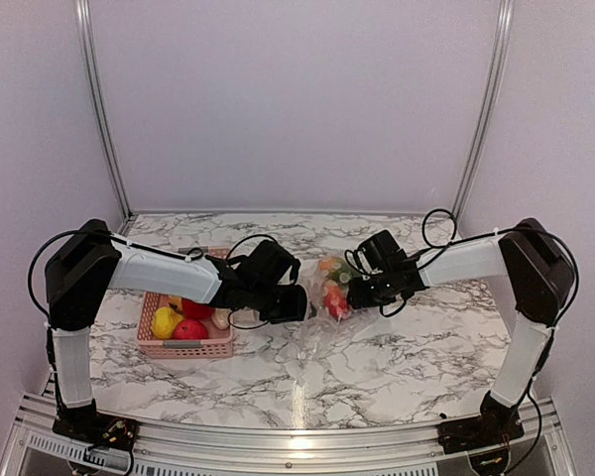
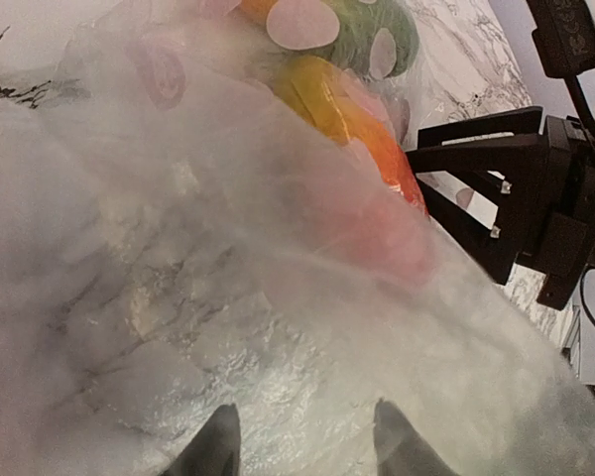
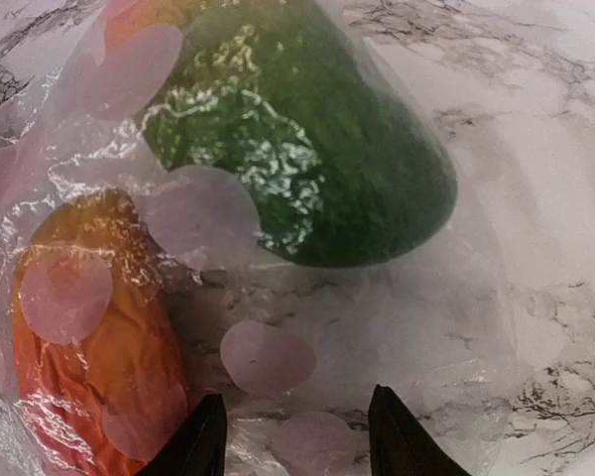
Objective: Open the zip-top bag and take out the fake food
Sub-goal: Adjust the fake fruit in the zipper food storage bag.
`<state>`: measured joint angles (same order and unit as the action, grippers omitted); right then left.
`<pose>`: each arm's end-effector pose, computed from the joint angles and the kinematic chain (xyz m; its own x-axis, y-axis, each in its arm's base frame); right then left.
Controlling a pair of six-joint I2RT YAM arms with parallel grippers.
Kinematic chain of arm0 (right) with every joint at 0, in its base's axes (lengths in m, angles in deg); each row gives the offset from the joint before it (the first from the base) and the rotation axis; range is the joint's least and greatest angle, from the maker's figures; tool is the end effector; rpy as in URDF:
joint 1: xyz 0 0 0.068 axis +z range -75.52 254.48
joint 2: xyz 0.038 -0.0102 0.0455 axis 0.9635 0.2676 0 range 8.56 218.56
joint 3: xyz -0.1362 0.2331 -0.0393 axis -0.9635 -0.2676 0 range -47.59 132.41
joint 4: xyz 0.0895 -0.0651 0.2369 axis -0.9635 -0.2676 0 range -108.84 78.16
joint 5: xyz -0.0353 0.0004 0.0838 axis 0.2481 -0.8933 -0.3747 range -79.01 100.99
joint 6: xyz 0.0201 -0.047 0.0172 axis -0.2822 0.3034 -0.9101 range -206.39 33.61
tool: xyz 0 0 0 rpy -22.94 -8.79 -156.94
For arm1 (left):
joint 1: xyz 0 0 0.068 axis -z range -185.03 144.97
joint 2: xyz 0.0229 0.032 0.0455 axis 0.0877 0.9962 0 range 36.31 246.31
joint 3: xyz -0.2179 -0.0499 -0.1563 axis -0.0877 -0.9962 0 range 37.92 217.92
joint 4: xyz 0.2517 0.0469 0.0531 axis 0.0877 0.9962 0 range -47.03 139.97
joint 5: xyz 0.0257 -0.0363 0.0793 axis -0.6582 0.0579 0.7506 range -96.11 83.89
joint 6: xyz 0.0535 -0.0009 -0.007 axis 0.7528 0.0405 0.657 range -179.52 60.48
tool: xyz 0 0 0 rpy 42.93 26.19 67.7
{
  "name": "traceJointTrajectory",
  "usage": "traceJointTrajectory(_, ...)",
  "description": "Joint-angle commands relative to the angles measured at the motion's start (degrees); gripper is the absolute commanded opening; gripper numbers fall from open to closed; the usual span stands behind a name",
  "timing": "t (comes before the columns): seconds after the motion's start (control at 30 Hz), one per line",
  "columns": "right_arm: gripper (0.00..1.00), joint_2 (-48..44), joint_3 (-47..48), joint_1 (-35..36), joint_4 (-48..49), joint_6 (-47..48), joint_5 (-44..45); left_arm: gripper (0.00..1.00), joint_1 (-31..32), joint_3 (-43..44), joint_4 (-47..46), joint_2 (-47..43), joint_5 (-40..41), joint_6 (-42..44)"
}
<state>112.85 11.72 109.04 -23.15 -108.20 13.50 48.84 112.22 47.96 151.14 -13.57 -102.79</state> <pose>0.2988 0.2038 0.1474 -0.8392 -0.1274 -0.5287 -0.2532 0.9519 0.1725 0.2513 -0.3522 0.1614 -0.8921 0.0693 -0.4466 0.3338 0.7672 -0.5477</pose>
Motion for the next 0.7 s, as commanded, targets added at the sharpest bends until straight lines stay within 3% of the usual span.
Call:
traceJointTrajectory(0.0,0.46,1.9,-0.6,0.6,0.3,0.5,1.0,0.47,-0.6,-1.1,-1.0,-1.7,0.8,0.5)
traceJointTrajectory(0.4,0.41,3.0,1.2,1.8,-3.5,1.0,6.7,0.46,-1.5,-2.9,-0.4,-2.7,2.0,0.4)
traceJointTrajectory(0.67,0.27,-4.1,4.5,1.8,-5.9,0.3,4.9,0.44,-1.5,-3.0,1.4,-2.5,3.4,1.3)
